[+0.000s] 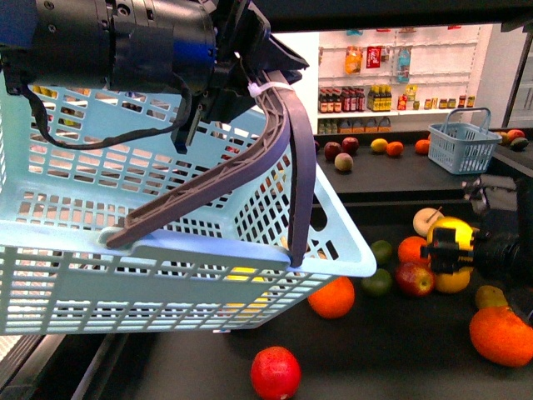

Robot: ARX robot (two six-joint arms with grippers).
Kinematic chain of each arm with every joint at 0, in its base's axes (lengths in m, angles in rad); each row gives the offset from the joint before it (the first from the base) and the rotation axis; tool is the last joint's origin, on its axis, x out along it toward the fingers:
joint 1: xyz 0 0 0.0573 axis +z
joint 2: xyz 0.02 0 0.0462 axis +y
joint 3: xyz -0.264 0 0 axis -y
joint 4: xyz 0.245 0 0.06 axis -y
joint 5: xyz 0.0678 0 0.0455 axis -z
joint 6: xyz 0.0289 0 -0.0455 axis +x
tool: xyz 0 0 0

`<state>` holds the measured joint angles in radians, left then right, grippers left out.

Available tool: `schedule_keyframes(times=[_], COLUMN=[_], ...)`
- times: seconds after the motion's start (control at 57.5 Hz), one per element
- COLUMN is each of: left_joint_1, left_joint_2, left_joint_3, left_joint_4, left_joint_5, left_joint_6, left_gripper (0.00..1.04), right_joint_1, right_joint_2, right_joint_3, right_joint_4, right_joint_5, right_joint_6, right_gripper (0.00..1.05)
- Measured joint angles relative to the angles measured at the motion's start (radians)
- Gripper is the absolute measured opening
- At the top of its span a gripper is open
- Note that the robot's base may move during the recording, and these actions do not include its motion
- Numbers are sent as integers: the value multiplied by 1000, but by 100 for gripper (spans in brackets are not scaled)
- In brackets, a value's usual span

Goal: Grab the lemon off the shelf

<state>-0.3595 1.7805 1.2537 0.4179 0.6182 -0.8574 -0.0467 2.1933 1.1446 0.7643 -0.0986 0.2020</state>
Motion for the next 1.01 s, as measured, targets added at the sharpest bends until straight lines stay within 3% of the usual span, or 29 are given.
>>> schedule_keyframes(times=[0.156, 0.382, 0.574, 1.008], left_joint_1=[0, 0, 0, 0], left_joint_2=[0, 0, 0, 2], left_joint_3=[0, 0, 0, 0], left_joint_4=[0, 0, 0, 0], left_joint_5=[-2, -1, -1, -6], left_joint_6=[0, 0, 0, 0], left_gripper=[8, 8, 8, 8], right_joint_1=[65, 192, 257, 306], right_joint_2=[-203, -297, -277, -176], right_joint_3=[-85, -142, -161, -137], right_joint_4=[48, 80, 82, 90], right_joint_5=[-112, -183, -191, -175], right_joint_6=[145, 214, 222, 230], right_gripper=[63, 63, 63, 64])
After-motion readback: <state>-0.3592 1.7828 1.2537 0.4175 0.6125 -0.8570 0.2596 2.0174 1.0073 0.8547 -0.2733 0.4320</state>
